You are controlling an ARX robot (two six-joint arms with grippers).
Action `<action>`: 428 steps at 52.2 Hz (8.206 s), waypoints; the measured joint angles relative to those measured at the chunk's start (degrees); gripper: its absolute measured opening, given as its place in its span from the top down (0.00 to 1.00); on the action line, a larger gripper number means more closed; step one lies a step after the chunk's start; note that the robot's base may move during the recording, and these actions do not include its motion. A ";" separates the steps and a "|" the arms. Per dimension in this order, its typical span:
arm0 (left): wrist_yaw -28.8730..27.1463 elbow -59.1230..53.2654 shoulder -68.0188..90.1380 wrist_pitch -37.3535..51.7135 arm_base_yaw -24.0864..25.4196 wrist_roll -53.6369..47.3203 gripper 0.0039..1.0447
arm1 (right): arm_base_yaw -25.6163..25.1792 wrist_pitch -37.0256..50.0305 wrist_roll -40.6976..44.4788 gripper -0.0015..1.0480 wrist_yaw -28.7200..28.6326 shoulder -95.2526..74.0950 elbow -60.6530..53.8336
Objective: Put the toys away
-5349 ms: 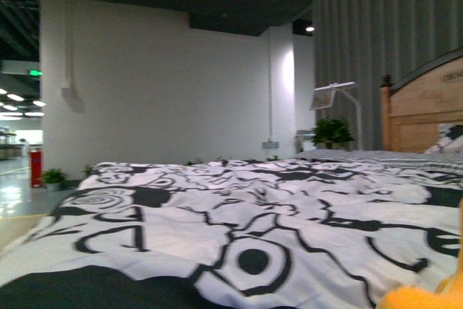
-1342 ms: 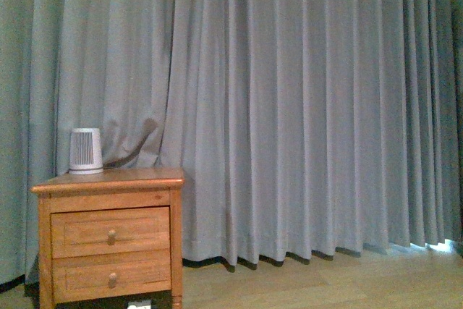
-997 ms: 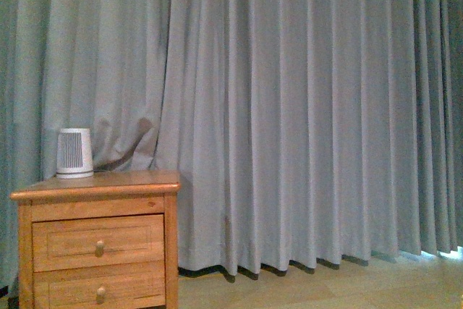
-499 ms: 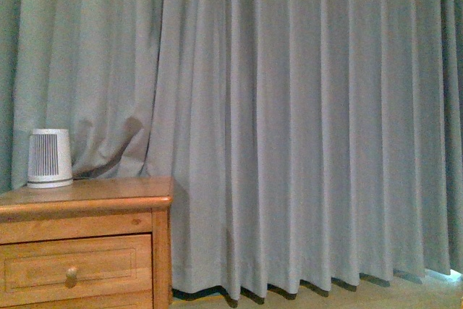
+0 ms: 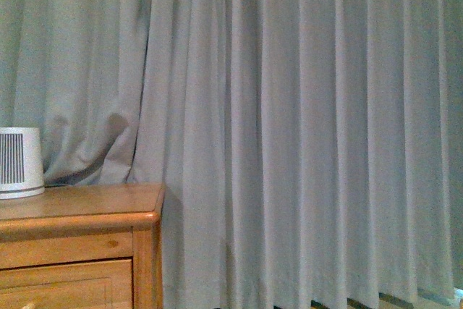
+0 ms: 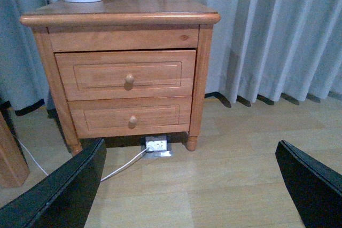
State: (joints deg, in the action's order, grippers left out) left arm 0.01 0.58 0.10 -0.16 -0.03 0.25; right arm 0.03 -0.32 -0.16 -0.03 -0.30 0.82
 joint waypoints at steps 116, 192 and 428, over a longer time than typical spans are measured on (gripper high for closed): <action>0.00 0.00 0.02 0.00 -0.04 0.00 0.06 | -0.09 -0.02 0.02 0.94 -0.17 0.00 0.00; -0.02 0.00 0.00 0.00 -0.04 0.00 0.06 | -0.09 -0.02 0.02 0.94 -0.17 0.00 0.02; -0.04 0.00 -0.04 0.00 -0.07 0.00 0.06 | 10.71 17.68 -9.14 0.75 3.96 -96.35 106.18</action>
State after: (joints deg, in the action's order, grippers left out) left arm -0.03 0.58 0.05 -0.16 -0.10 0.25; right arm 10.74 17.37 -9.30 3.92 -96.64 107.00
